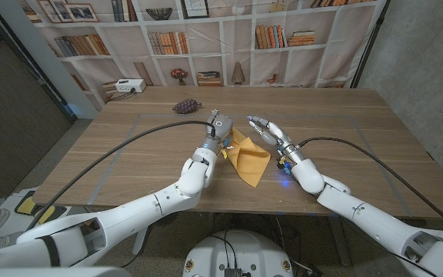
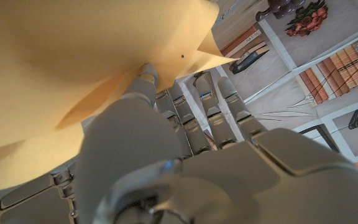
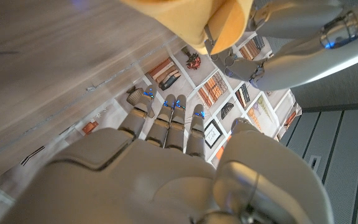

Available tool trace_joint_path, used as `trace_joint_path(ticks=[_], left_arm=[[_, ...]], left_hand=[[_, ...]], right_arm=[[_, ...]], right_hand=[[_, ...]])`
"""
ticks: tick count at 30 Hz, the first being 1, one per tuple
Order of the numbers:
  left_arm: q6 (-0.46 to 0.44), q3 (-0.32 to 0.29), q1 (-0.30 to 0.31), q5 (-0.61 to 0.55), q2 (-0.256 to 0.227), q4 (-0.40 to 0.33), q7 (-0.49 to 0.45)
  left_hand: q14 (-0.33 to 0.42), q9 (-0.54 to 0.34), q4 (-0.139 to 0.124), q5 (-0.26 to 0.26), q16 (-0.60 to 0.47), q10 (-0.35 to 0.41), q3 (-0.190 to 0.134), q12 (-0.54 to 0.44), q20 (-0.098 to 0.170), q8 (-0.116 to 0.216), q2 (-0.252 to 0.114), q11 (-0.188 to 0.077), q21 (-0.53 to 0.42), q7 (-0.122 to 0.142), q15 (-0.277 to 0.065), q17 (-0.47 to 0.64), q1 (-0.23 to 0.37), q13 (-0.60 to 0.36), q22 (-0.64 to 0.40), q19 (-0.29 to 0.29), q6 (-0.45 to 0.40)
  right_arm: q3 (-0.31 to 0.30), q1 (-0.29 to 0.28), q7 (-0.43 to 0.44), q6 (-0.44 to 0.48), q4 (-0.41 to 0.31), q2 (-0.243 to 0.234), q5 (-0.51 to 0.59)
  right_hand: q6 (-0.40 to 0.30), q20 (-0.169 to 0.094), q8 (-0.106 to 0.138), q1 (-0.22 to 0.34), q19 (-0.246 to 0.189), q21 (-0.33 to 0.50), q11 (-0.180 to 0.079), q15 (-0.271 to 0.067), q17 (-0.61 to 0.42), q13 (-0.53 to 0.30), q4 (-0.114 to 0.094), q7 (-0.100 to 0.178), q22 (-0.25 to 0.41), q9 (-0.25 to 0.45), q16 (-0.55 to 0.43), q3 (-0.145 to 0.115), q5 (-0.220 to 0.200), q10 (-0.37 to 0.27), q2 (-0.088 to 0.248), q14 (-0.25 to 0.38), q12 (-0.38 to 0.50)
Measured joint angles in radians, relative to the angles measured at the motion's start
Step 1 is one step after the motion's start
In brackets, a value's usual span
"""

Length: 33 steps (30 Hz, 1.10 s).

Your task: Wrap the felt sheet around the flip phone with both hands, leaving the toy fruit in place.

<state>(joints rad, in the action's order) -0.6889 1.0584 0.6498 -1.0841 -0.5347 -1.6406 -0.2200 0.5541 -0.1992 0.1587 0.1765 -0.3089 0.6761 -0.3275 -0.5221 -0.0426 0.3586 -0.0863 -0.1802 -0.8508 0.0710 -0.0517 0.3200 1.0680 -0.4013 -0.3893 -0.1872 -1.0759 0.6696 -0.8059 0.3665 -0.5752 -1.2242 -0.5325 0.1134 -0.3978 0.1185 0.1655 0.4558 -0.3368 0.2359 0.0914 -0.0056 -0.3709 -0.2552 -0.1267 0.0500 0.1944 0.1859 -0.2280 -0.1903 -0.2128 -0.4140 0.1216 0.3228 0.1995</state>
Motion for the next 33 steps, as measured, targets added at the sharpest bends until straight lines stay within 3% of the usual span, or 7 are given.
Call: trace_joint_path(ticks=[4, 7, 11, 14, 24, 28, 33], left_arm=[[0.002, 0.001, -0.003, 0.001, 0.002, 0.006, -0.001], [0.006, 0.003, -0.005, 0.003, 0.003, 0.010, -0.001], [0.011, 0.008, -0.008, 0.004, 0.003, 0.014, 0.000], [0.012, 0.014, -0.014, 0.000, 0.001, 0.016, 0.011], [0.010, 0.029, -0.026, -0.031, -0.004, 0.022, 0.038], [0.010, 0.033, -0.028, -0.041, -0.004, 0.027, 0.041], [0.008, 0.035, -0.028, -0.053, -0.001, 0.032, 0.042]], left_hand=[[0.000, 0.000, 0.000, 0.000, 0.000, 0.000, 0.000, 0.000, 0.000, -0.009, 0.001, 0.000, -0.004, 0.001, 0.000, 0.000, 0.001, 0.000, 0.002, 0.011, 0.001], [0.000, -0.004, -0.002, 0.000, 0.000, -0.001, 0.002, 0.005, -0.012, -0.056, -0.007, -0.001, -0.004, 0.069, 0.000, 0.000, 0.017, -0.005, 0.012, 0.028, 0.075], [-0.037, 0.004, -0.002, 0.000, 0.025, -0.071, 0.030, 0.053, -0.019, -0.160, 0.027, -0.007, -0.004, 0.122, 0.002, -0.011, 0.007, 0.002, 0.041, 0.069, 0.323], [-0.090, 0.009, -0.007, 0.001, 0.054, -0.147, 0.049, 0.111, -0.029, -0.192, 0.048, -0.006, -0.004, 0.137, 0.004, -0.034, -0.005, 0.025, 0.070, 0.090, 0.515], [-0.276, 0.018, -0.018, 0.024, 0.113, -0.415, 0.100, 0.295, -0.037, -0.193, 0.083, 0.031, 0.026, 0.140, 0.011, -0.120, -0.024, 0.091, 0.168, 0.160, 1.009], [-0.383, 0.018, -0.022, 0.027, 0.132, -0.539, 0.116, 0.333, -0.045, -0.193, 0.089, 0.046, 0.057, 0.136, 0.013, -0.138, -0.028, 0.123, 0.194, 0.210, 1.150], [-0.503, 0.018, -0.037, 0.028, 0.132, -0.684, 0.139, 0.344, -0.068, -0.188, 0.099, 0.076, 0.098, 0.105, 0.016, -0.143, -0.056, 0.157, 0.208, 0.261, 1.232]], right_arm=[[-0.020, 0.003, -0.010, -0.027, 0.017, 0.015, -0.018], [-0.031, 0.003, -0.013, -0.034, 0.023, 0.021, -0.022], [-0.039, 0.003, -0.017, -0.041, 0.026, 0.026, -0.024], [-0.048, 0.004, -0.021, -0.043, 0.028, 0.031, -0.024], [-0.058, 0.005, -0.032, -0.035, 0.024, 0.033, -0.022], [-0.060, 0.006, -0.033, -0.029, 0.021, 0.033, -0.017], [-0.063, 0.007, -0.033, -0.023, 0.015, 0.032, -0.009]], right_hand=[[0.000, 0.000, 0.006, -0.004, 0.000, 0.000, 0.003, 0.003, 0.000, 0.000, 0.003, 0.000, 0.000, 0.000, 0.000, 0.003, 0.000, 0.003, -0.004, -0.003, 0.000], [-0.007, 0.000, 0.009, -0.004, 0.000, 0.000, 0.003, 0.004, 0.003, 0.000, 0.006, -0.007, 0.000, 0.000, 0.005, 0.000, 0.000, 0.003, -0.004, -0.004, 0.000], [-0.011, 0.000, 0.015, -0.008, 0.000, 0.000, 0.003, 0.004, 0.005, 0.002, 0.007, -0.011, 0.000, 0.000, 0.008, -0.002, -0.008, 0.003, -0.008, -0.004, 0.000], [-0.022, 0.001, 0.018, -0.009, 0.001, 0.000, 0.003, 0.004, 0.005, 0.005, 0.007, -0.014, 0.000, 0.000, 0.008, -0.002, -0.008, 0.003, -0.009, -0.004, 0.000], [-0.044, 0.005, 0.027, -0.017, 0.005, -0.008, 0.003, 0.004, 0.005, 0.005, 0.011, -0.029, 0.000, 0.000, 0.008, 0.002, -0.008, 0.003, -0.018, -0.014, 0.000], [-0.047, -0.004, 0.027, -0.017, 0.022, -0.008, 0.006, -0.002, 0.008, 0.005, 0.023, -0.025, -0.001, 0.000, 0.015, 0.000, -0.008, 0.008, -0.017, -0.027, 0.000], [-0.038, -0.029, 0.027, -0.020, 0.047, -0.020, -0.005, -0.001, 0.017, 0.009, 0.036, -0.015, -0.004, 0.000, 0.029, 0.000, -0.008, 0.045, -0.033, -0.064, -0.004]])
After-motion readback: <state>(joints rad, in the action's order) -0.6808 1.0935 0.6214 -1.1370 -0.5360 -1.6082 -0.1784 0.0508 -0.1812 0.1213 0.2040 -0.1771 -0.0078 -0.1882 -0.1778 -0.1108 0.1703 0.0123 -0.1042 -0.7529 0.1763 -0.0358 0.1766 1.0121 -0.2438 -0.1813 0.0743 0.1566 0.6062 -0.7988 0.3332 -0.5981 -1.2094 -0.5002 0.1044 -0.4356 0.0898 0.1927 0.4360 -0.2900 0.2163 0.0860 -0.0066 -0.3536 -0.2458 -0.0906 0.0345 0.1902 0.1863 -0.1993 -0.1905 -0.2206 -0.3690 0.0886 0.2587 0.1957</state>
